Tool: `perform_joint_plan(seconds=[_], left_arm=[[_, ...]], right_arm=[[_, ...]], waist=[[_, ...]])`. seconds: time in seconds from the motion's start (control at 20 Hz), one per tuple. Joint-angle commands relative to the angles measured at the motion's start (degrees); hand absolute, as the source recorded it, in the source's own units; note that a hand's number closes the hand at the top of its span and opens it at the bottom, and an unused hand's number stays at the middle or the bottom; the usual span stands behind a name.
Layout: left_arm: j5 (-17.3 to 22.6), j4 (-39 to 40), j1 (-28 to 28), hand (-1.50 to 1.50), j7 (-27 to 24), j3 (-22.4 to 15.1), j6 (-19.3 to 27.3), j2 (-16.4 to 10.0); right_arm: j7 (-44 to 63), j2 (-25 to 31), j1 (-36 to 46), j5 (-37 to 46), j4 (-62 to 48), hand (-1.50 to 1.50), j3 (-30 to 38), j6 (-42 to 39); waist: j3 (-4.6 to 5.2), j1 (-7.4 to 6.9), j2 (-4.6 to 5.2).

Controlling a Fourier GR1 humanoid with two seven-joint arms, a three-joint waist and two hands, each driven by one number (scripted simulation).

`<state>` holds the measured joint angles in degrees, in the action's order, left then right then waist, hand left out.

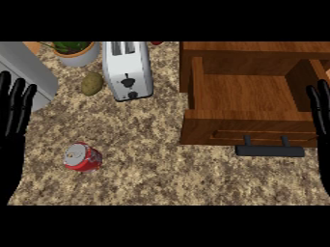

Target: Pick up the can, place it into the drawer and close the drawer

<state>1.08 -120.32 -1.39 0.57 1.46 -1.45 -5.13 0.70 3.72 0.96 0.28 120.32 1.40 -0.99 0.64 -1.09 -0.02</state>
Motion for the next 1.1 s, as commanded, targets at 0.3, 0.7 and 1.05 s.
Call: perform_joint_plan(seconds=[0.3,0.7,1.05], left_arm=[[-6.92,-5.39,17.71,-1.50,10.73,4.64,19.69,5.03],[-17.41,-14.66,24.94,-1.50,21.44,-7.77,32.91,5.12],[-25.80,-15.05,23.19,-1.50,25.45,-15.14,37.11,5.13]], right_arm=[[6.14,-0.96,-4.94,0.47,-3.60,-1.50,4.22,3.93],[8.69,-0.52,-6.96,-3.23,-2.66,-1.50,4.64,1.52],[9.12,-0.91,-7.50,-1.65,-1.41,-1.50,3.60,1.66]], waist=[[-0.52,-1.54,0.40],[-0.69,0.91,-0.07],[-0.66,1.09,-0.04]])
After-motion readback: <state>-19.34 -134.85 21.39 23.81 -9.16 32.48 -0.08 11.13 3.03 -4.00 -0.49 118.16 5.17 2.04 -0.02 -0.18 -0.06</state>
